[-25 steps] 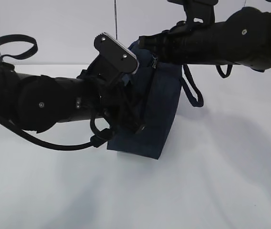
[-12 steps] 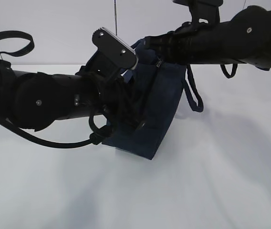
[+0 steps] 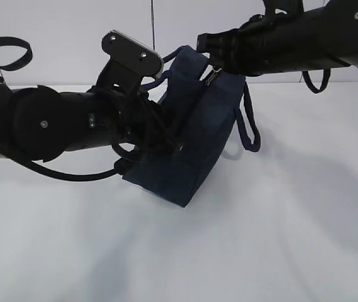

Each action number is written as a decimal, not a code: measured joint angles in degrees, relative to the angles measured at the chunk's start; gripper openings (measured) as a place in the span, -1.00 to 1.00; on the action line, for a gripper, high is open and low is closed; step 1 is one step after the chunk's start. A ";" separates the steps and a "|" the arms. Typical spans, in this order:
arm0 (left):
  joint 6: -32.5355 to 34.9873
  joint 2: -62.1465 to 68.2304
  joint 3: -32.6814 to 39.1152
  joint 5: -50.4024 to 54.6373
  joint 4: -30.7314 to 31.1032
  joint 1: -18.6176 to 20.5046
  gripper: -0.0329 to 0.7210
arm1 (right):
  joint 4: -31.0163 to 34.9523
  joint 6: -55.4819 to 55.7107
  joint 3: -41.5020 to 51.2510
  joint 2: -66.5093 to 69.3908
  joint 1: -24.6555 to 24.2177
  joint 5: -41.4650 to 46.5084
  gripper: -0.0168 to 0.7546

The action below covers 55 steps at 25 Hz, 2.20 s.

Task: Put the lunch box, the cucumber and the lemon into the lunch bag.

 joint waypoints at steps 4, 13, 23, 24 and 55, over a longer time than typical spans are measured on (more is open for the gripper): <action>0.00 0.00 0.11 0.77 -1.59 -0.13 -0.62 | -0.11 0.00 0.00 -0.36 -0.14 2.06 -0.96; 0.00 -3.24 0.53 4.71 -4.60 -0.13 0.53 | -0.19 0.00 -0.06 -0.48 -0.50 2.31 -0.96; 0.00 -5.29 0.53 2.72 -5.23 -0.60 0.57 | 0.64 0.00 -0.06 -0.48 -0.50 2.39 -0.96; 0.00 -5.29 0.53 1.92 -5.23 -0.93 0.57 | 0.76 0.00 -0.06 -0.48 -0.50 2.39 -0.96; 0.00 1.89 -4.62 0.02 -5.47 -3.56 -0.93 | 1.55 0.00 -0.06 -0.38 -0.50 0.99 -0.96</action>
